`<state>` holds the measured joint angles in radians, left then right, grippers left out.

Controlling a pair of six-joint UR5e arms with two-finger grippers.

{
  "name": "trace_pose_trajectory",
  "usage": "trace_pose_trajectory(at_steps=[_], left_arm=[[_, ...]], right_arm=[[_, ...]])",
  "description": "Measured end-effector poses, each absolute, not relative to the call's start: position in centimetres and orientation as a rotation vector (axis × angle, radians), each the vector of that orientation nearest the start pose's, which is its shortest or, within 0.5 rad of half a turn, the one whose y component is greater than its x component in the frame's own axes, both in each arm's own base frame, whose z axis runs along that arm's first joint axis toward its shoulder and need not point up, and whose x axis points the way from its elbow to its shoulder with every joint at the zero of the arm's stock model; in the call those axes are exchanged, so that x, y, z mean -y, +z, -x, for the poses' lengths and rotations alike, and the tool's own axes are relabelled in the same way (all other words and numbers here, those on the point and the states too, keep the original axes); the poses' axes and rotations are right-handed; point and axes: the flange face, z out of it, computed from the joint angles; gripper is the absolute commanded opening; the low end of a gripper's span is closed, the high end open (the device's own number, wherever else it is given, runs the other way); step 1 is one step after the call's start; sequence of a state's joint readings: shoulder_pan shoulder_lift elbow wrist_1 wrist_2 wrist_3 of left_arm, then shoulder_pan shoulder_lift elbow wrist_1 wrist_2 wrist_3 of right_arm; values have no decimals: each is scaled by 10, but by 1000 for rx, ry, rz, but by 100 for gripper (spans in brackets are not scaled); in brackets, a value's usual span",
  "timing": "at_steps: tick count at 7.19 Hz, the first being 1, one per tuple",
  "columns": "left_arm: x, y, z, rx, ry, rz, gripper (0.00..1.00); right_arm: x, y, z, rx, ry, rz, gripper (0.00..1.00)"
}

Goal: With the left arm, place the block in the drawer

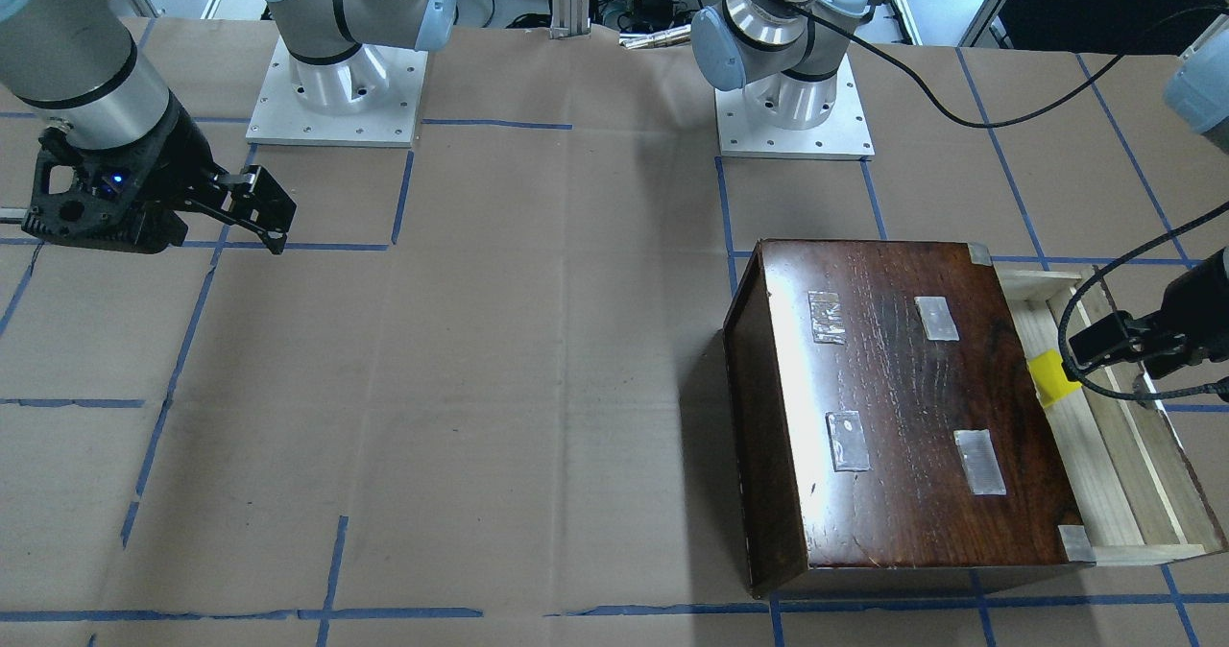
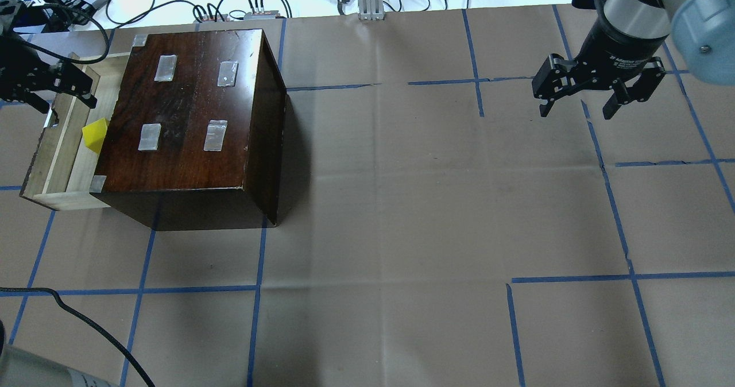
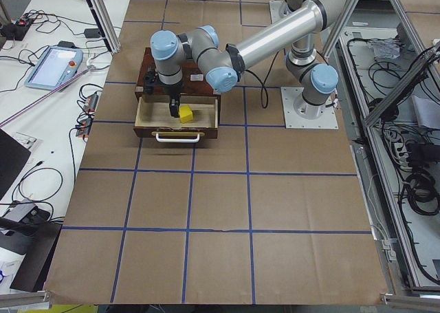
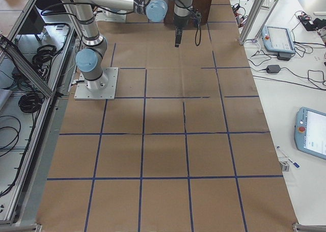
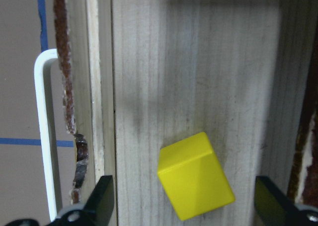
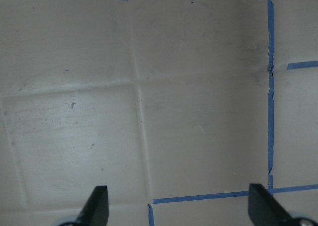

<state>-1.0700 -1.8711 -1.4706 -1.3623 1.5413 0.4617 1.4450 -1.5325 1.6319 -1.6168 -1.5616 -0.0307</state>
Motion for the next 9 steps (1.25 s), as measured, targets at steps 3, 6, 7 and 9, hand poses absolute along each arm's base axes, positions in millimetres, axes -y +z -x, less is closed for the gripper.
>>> trace_pose_trajectory(at_steps=[3, 6, 7, 9], left_arm=[[586, 422, -165, -3143, -84, 94, 99], [569, 448, -142, -3138, -101, 201, 99], [561, 465, -114, -3138, -100, 226, 99], [546, 490, -41, -3142, -87, 296, 99]], right_arm=[[514, 443, -70, -3124, 82, -149, 100], [514, 444, -70, -3124, 80, -149, 100], [514, 444, -70, -3124, 80, -149, 100], [514, 444, -70, -3124, 82, -149, 100]])
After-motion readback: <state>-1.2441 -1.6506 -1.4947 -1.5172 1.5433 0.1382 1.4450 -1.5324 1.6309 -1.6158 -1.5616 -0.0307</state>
